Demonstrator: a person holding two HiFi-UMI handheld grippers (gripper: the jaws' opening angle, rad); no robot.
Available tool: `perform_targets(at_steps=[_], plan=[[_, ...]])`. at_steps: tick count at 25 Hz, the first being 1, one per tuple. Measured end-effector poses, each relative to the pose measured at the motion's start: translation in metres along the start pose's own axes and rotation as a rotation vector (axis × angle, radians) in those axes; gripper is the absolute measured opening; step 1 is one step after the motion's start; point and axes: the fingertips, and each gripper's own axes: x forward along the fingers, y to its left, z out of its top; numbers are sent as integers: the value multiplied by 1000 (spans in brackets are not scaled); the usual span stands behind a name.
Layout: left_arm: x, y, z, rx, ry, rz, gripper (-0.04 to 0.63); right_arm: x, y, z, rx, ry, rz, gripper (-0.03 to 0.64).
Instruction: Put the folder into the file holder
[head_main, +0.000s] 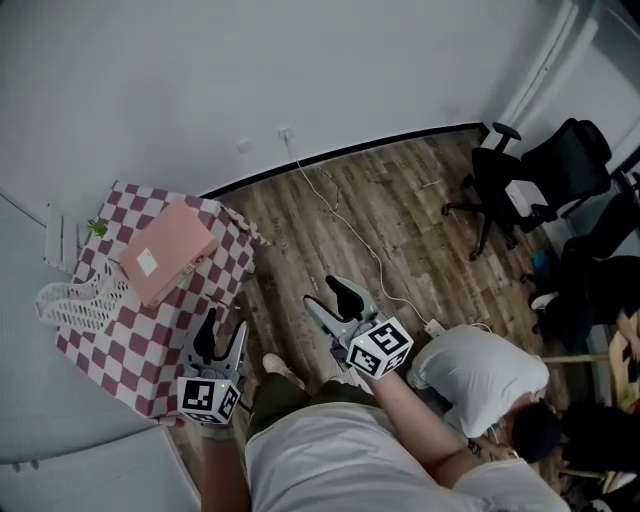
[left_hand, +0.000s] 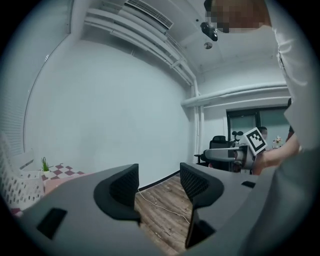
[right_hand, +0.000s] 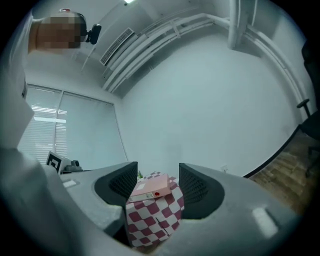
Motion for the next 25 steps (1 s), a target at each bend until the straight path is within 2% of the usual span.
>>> perform_targets(at_steps=[6, 16, 25], plan=[[30, 56, -12, -48, 12, 19, 242, 55, -20, -10, 36, 39, -14, 256], [96, 175, -5, -104, 25, -5, 242, 191, -51, -16, 148, 101, -60, 256], [96, 258, -18, -157, 57, 53, 242, 277, -50, -47, 246, 181, -48, 267]])
